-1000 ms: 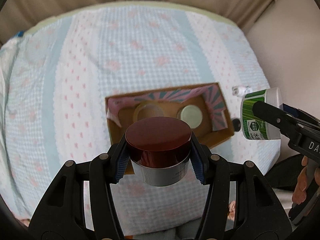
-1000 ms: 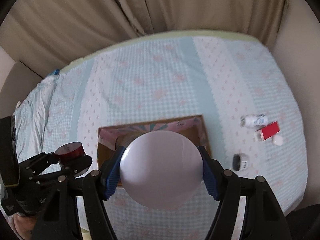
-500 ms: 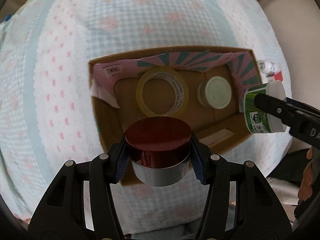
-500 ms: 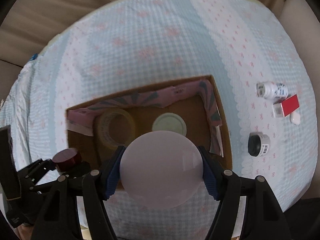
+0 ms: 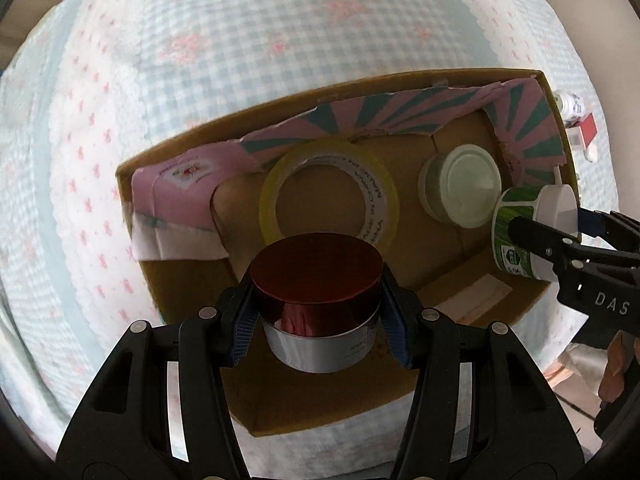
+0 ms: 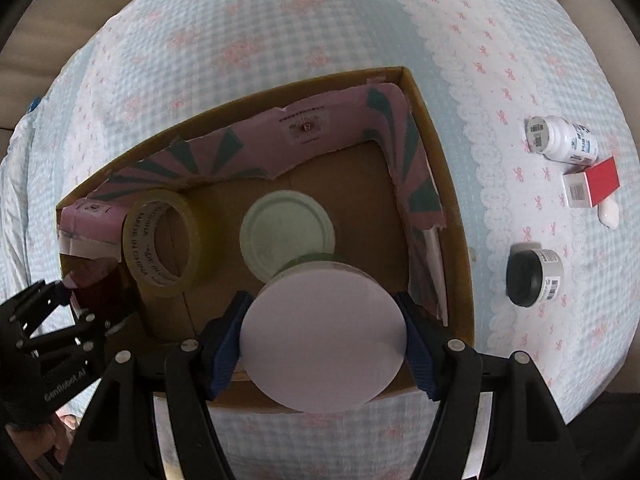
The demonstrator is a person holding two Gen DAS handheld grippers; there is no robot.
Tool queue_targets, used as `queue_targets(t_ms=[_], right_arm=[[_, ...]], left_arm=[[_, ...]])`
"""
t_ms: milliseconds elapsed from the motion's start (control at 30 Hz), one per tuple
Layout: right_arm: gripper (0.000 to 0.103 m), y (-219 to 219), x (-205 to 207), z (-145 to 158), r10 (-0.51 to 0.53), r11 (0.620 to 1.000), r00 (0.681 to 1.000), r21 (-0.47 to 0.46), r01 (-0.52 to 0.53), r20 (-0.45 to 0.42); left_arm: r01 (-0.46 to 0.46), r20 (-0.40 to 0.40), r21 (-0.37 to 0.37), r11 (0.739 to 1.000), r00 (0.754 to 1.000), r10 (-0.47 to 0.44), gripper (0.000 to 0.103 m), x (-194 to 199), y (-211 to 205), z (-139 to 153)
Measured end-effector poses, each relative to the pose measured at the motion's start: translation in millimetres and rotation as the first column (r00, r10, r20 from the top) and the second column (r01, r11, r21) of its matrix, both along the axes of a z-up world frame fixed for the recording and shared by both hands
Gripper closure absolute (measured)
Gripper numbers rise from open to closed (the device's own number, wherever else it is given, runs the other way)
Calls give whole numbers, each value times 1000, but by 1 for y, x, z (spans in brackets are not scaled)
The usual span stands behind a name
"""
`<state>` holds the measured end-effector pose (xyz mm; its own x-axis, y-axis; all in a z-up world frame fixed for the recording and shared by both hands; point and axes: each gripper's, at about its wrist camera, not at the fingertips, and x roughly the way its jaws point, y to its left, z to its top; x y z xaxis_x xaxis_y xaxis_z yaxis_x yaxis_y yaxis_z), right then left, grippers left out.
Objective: Organize rigid objects
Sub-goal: 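Drop red jar into tape roll while right tool releases white container in box, then lift both tools away from the box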
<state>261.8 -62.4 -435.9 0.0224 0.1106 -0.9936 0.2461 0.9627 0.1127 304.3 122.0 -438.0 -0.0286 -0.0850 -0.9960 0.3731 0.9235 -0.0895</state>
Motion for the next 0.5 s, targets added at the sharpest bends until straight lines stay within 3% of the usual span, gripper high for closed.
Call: queue_targets(t_ms=[67, 133, 200, 500], right_arm=[[36, 0, 0, -3, 8, 1000, 1000, 7, -8, -2], [33, -1, -2, -3, 1, 1000, 1000, 14, -1, 5], [1, -4, -5, 1, -15, 1000, 999, 25, 14, 48], [1, -10, -13, 11, -6, 1000, 996, 25, 4, 94]], left_arm=[[14, 29, 18, 1000, 999, -15, 48, 0, -5, 4], [24, 45, 6, 1000, 999, -25, 2, -1, -8, 10], [34, 70, 0, 999, 997, -34, 0, -3, -10, 15], [29, 52, 19, 999, 998, -29, 0, -15, -6, 10]])
